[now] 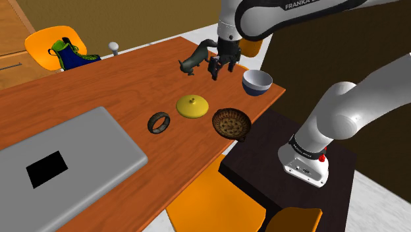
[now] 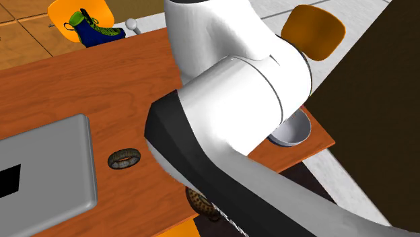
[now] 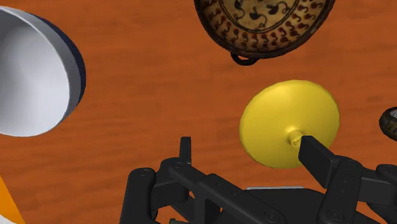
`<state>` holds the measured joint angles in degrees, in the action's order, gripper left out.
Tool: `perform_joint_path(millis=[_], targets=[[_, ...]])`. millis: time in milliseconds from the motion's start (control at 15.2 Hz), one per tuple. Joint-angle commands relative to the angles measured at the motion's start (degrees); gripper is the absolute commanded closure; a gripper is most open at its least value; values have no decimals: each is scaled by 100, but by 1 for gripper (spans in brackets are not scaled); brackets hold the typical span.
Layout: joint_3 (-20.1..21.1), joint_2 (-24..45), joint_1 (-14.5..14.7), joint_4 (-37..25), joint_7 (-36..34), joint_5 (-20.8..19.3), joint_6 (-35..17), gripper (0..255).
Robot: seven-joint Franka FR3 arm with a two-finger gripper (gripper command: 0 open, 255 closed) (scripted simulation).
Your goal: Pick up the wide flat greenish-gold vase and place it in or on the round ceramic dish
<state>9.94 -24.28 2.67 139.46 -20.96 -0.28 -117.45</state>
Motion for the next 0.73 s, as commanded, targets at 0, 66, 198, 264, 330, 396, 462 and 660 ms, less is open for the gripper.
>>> perform_joint_path(millis=[0,66,198,264,330,396,462,660], targets=[[126,359,19,-109,-224,23,-275,0],[194,555,28,-182,-344,22,-406,0],[323,956,45,-352,-589,-3,-654,0],[384,1162,52,-449,-715,-27,-770,0],[441,1370,62,-553,-843,-60,-880,0],[495,1580,72,-665,-973,-101,-984,0],[545,1792,85,-785,-1104,-149,-1082,0],[637,2291,129,-1093,-1415,-289,-1282,0]])
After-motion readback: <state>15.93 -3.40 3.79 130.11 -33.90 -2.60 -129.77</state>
